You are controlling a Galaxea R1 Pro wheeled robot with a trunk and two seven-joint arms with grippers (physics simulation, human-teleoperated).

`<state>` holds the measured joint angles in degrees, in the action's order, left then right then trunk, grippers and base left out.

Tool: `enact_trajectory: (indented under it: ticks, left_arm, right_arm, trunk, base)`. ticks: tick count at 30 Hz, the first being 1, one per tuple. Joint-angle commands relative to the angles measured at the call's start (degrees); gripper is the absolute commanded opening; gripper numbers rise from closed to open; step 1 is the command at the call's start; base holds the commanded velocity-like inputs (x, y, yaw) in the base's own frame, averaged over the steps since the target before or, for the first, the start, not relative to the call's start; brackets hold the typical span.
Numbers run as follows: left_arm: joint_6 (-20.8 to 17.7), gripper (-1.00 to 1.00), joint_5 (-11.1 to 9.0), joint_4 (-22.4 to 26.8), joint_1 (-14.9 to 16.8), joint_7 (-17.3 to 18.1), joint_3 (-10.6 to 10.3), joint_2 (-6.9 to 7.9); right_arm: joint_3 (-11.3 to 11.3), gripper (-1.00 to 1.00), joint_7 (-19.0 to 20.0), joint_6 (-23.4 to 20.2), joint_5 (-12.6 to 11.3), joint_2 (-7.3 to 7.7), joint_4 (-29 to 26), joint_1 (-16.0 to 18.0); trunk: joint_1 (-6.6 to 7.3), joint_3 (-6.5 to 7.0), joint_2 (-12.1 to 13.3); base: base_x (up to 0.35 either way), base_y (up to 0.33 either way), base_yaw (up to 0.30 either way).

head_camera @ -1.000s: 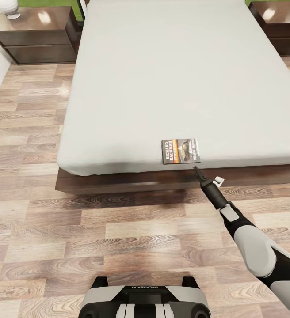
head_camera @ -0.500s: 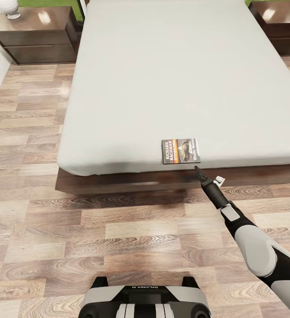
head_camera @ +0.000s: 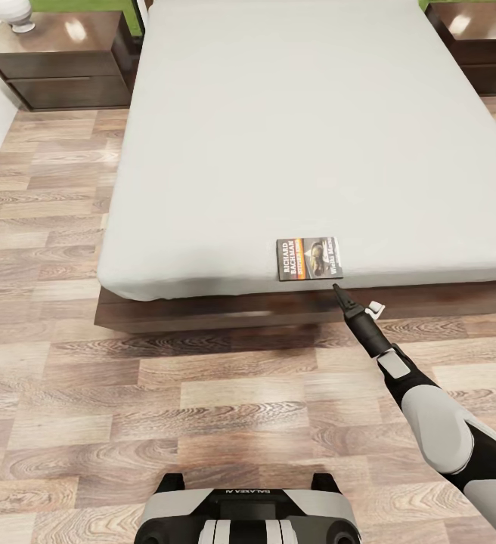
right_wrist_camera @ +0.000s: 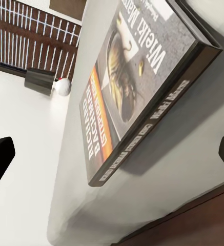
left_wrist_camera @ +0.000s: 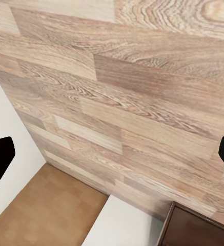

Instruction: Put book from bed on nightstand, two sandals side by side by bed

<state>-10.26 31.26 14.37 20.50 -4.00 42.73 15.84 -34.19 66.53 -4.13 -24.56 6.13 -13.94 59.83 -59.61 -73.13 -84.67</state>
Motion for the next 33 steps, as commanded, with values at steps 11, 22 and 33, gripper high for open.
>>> enact_trajectory:
  ticks: [11, 22, 33]
  left_arm:
    - [-0.3, 1.0, 0.2, 0.0, 0.1, 0.0, 0.2, -0.02]
    - [-0.2, 1.0, 0.2, 0.0, 0.1, 0.0, 0.2, -0.02]
    - [-0.2, 1.0, 0.2, 0.0, 0.0, -0.1, 0.2, -0.02]
  right_arm:
    - [0.1, 1.0, 0.1, -0.4, -0.5, 0.02, 0.1, 0.1]
    - [0.1, 1.0, 0.1, -0.4, -0.5, -0.05, 0.2, 0.1]
    - [0.2, 1.0, 0.1, -0.4, -0.5, -0.06, 0.2, 0.1]
  trunk:
    - [0.0, -0.02, 0.0]
    - [0.0, -0.02, 0.0]
    - [0.0, -0.02, 0.0]
  base:
    - [0.028, 0.026, 0.0]
    - [0.031, 0.029, 0.0]
    - [0.003, 0.003, 0.0]
